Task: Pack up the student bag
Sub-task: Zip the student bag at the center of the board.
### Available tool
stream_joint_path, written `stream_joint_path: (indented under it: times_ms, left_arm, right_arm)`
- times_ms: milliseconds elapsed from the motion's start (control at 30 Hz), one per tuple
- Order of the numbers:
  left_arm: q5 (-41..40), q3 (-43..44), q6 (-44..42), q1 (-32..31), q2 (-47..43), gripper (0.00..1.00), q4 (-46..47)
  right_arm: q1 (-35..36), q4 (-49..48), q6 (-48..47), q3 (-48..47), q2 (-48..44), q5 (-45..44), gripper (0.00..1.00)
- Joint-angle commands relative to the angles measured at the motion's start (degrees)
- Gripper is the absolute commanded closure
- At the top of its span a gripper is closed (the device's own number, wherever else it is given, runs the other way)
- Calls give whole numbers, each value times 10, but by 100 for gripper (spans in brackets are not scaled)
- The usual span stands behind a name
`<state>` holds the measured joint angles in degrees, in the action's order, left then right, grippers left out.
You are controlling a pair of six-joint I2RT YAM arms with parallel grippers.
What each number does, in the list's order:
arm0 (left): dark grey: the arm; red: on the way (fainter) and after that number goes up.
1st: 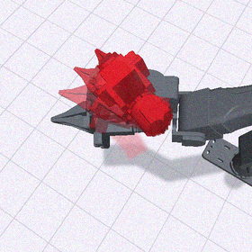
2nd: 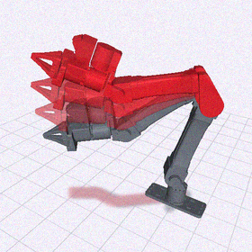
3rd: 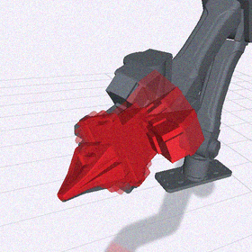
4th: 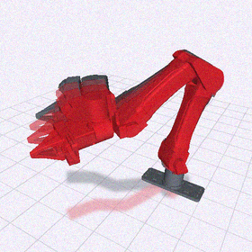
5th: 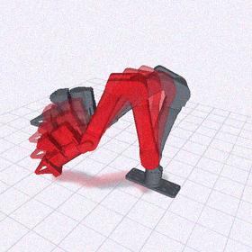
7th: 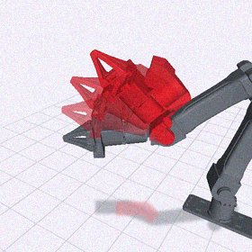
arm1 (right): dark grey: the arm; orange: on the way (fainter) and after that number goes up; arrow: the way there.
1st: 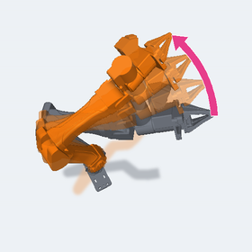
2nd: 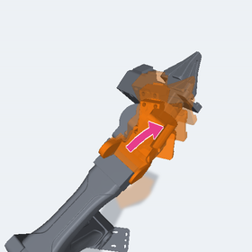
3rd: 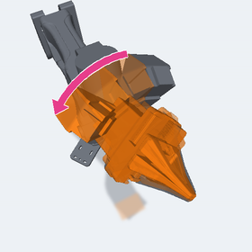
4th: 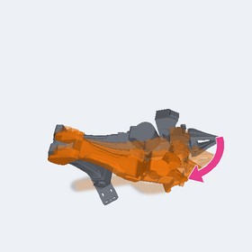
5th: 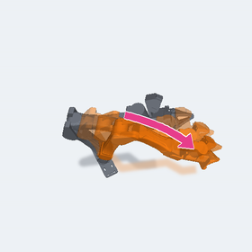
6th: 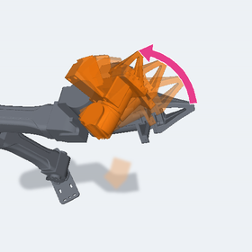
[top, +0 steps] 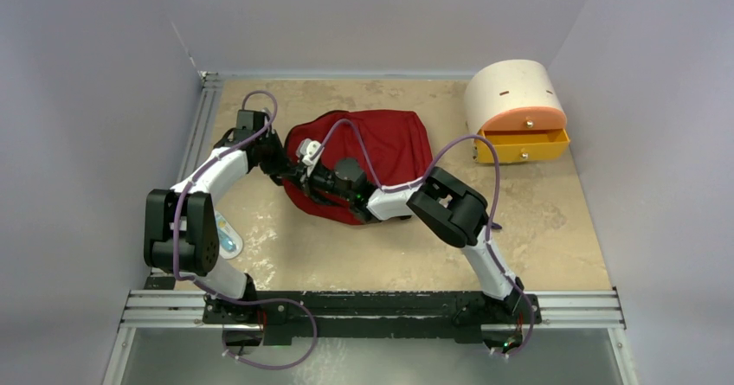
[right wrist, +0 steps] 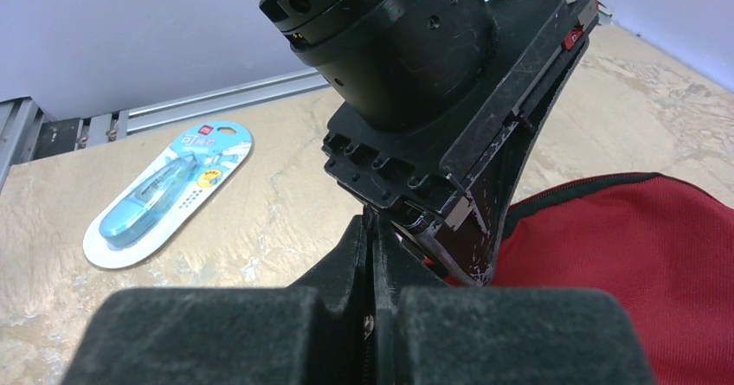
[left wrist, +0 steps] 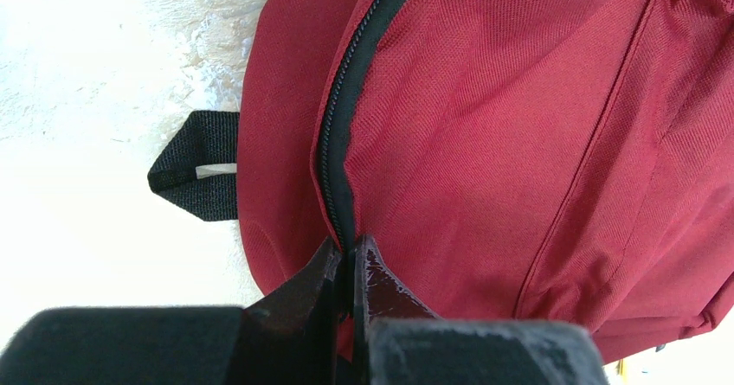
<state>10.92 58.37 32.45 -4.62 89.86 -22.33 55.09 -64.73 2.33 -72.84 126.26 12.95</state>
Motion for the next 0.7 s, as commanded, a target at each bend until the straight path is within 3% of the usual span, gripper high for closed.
stream_joint_path:
  times_ms: [0, 667]
  left_arm:
    - [12, 7, 5, -5, -11, 100, -11]
    - [-18, 84, -21, 7, 63, 100, -22]
  right_arm:
    - [-4, -37, -11, -5, -37, -5, 100]
    - [-3, -11, -95, 139, -137, 119, 100]
